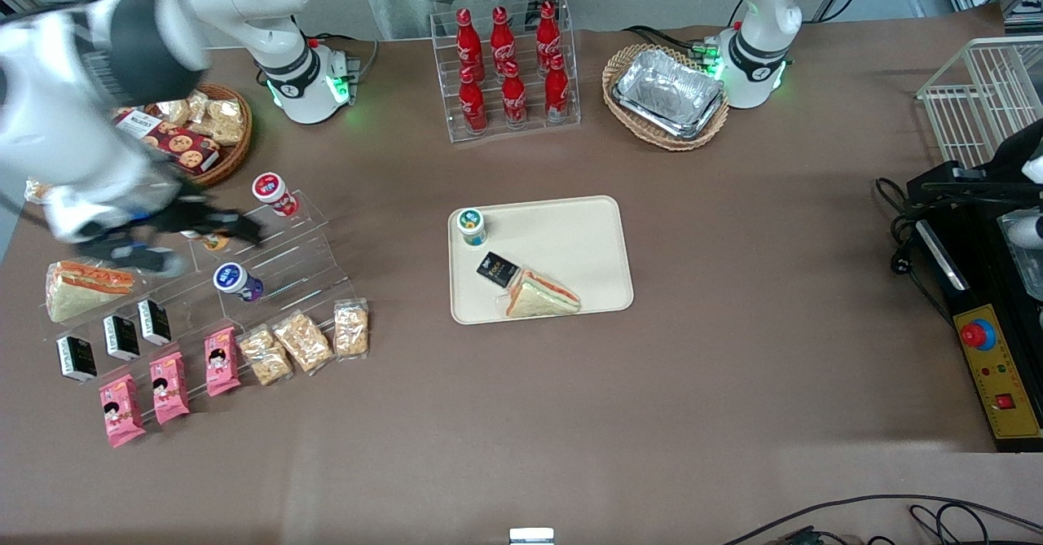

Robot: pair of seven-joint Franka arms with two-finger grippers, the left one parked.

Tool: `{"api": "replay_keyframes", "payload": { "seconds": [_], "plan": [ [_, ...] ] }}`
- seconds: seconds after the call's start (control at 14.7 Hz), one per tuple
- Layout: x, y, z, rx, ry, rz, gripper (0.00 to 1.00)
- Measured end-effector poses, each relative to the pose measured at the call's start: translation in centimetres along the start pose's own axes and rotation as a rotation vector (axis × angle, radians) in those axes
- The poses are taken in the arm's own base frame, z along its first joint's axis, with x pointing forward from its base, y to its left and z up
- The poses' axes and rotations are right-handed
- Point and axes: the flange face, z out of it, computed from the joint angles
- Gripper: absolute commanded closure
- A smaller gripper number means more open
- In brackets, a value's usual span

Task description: Place green gum on tray

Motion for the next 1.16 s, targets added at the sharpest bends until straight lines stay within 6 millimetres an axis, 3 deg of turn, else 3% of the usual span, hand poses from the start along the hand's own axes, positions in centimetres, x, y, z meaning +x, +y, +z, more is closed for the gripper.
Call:
{"api": "replay_keyframes", "payload": {
  "seconds": [0.2,0.41,0.68,1.16],
  "plan": [
    [3.4,7.0,-1.3,-0.015,0.031,-0.036,0.0],
    [5.8,10.4,-2.1,-0.039,0.033,-0.068,0.0],
    [7.0,10.7,-3.3,-0.05,0.022,-0.079,0.0],
    [5.7,10.7,-4.3,-0.054,-0.033,-0.102,0.0]
  ]
}}
